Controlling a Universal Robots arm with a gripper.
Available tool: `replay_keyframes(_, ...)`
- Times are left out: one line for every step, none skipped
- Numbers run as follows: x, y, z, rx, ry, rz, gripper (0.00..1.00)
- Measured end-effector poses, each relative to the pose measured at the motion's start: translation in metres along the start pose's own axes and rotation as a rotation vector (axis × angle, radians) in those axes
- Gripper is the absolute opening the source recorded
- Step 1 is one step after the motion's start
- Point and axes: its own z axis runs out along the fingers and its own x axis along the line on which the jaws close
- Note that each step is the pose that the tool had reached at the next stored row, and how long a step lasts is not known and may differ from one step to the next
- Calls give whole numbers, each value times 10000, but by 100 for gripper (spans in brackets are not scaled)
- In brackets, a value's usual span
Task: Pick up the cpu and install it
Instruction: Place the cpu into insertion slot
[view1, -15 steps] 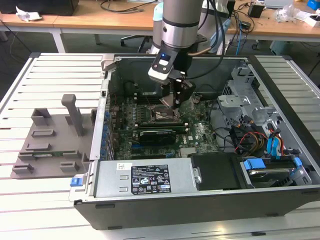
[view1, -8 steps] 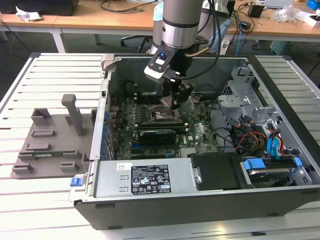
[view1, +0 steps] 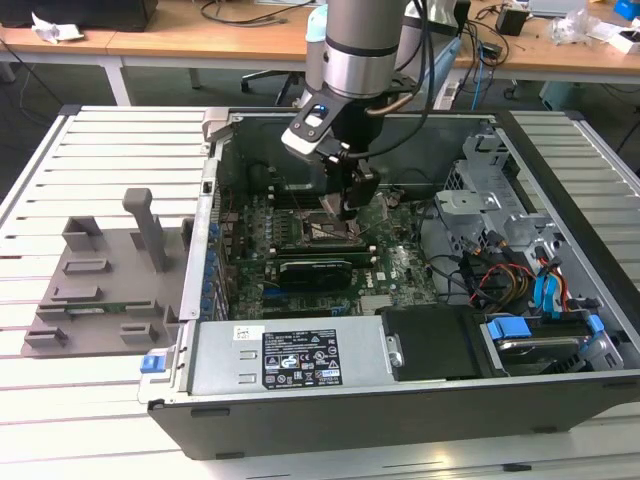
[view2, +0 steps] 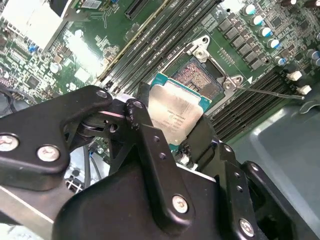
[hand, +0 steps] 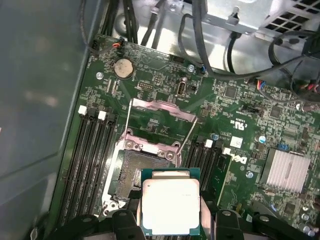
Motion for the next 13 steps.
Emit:
replay_keyframes(0, 0, 1, 9, -10, 91, 55)
replay_keyframes(0, 0, 2, 16, -16, 169, 55)
replay_keyframes(0, 0, 3, 25, -24, 284, 55)
replay_keyframes(0, 0, 4, 32, -29, 368, 55)
replay_keyframes(0, 0, 6, 44, -41, 501, 55)
replay_keyframes(0, 0, 7, 59, -56, 663, 55)
replay_keyframes(0, 0, 8, 72, -64, 817, 55)
replay_keyframes(0, 0, 10, 81, -67, 940, 55)
replay_keyframes(1, 0, 11, 87, -72, 1012, 55)
replay_keyframes(1, 0, 11, 94, -78, 1090, 55)
replay_keyframes(0, 0, 12, 100, -83, 1162, 55)
replay_keyframes(0, 0, 13, 109, -87, 1277, 55)
replay_keyframes(1, 0, 15, 124, -100, 1453, 55)
